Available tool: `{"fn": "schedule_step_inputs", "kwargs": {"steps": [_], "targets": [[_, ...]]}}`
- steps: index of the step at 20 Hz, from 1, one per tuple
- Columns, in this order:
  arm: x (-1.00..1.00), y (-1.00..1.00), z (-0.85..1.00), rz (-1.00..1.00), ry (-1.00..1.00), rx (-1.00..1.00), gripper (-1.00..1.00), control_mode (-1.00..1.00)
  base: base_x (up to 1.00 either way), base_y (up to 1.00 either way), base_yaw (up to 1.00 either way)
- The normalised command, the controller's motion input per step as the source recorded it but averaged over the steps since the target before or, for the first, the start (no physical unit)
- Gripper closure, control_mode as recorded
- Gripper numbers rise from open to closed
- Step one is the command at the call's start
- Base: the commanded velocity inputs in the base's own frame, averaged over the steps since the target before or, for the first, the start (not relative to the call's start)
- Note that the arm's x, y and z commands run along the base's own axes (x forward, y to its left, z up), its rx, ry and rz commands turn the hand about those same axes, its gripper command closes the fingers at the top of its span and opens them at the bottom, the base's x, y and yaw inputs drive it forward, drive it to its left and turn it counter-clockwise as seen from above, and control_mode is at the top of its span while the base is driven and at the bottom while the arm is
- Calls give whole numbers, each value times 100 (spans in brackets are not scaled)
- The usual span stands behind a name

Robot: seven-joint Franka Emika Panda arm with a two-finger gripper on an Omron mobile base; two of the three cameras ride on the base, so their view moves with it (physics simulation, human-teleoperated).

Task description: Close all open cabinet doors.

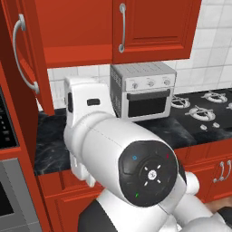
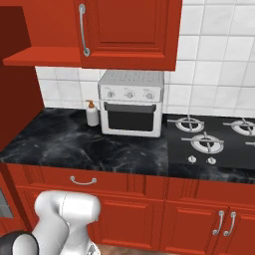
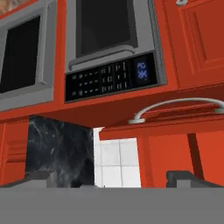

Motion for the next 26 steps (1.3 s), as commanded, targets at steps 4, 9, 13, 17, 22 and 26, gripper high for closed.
{"fn": "schedule_step_inputs", "kwargs": {"steps": [4,9,13,17,22,26], "targets": [[35,51,0,5,0,-13,-100,-100,0,0,0],[43,13,-6,0,0,-16,-100,-100,0,0,0],[40,0,-9,-4,0,-18,-100,-100,0,0,0],[53,0,-14,-4,0,-17,-100,-100,0,0,0],[38,20,-3,0,-6,-17,-100,-100,0,0,0],[9,38,0,0,-9,-19,-100,-100,0,0,0]]}}
